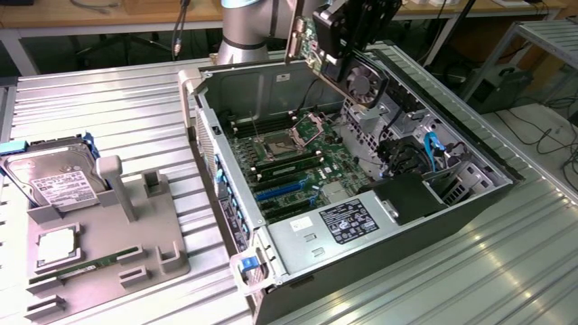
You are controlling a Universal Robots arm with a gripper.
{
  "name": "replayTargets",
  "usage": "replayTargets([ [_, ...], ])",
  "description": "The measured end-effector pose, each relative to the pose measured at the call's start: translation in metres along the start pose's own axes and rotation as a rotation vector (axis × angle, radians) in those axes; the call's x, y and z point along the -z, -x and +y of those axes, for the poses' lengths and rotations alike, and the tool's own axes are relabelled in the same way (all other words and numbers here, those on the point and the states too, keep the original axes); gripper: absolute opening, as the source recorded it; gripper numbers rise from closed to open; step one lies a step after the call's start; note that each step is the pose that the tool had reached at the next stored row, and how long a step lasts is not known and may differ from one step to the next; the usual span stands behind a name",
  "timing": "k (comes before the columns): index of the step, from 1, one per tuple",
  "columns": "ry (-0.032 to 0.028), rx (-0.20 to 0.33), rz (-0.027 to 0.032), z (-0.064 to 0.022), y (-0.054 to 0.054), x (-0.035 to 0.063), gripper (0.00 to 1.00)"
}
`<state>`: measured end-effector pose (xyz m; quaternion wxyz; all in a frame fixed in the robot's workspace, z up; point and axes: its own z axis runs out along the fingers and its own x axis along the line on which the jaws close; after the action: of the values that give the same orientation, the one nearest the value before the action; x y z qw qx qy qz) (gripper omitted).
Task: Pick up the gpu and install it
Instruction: 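Insert the gpu into the slot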
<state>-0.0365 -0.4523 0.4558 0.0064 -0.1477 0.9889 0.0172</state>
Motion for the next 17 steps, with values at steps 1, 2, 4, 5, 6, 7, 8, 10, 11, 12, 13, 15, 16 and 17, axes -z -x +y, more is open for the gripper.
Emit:
replayTargets([
  [1, 0.0004, 0.021, 0.0007, 0.0000, 0.0000, 0.0000, 0.28],
  [2, 0.0007, 0.038, 0.0012, 0.0000, 0.0000, 0.0000, 0.28],
  [4, 0.0010, 0.058, 0.0019, 0.0000, 0.0000, 0.0000, 0.28],
  [5, 0.0011, 0.068, 0.0022, 0.0000, 0.0000, 0.0000, 0.28],
  [6, 0.0013, 0.078, 0.0025, 0.0000, 0.0000, 0.0000, 0.28],
  [7, 0.0015, 0.088, 0.0029, 0.0000, 0.0000, 0.0000, 0.28],
  [8, 0.0017, 0.099, 0.0032, 0.0000, 0.0000, 0.0000, 0.28],
  [10, 0.0021, 0.119, 0.0038, 0.0000, 0.0000, 0.0000, 0.28],
  [11, 0.0023, 0.130, 0.0042, 0.0000, 0.0000, 0.0000, 0.28],
  [12, 0.0025, 0.141, 0.0045, 0.0000, 0.0000, 0.0000, 0.28],
  [13, 0.0026, 0.150, 0.0048, 0.0000, 0.0000, 0.0000, 0.28],
  [15, 0.0031, 0.177, 0.0057, 0.0000, 0.0000, 0.0000, 0.28],
  [16, 0.0034, 0.193, 0.0063, 0.0000, 0.0000, 0.0000, 0.28],
  [17, 0.0036, 0.204, 0.0066, 0.0000, 0.0000, 0.0000, 0.28],
])
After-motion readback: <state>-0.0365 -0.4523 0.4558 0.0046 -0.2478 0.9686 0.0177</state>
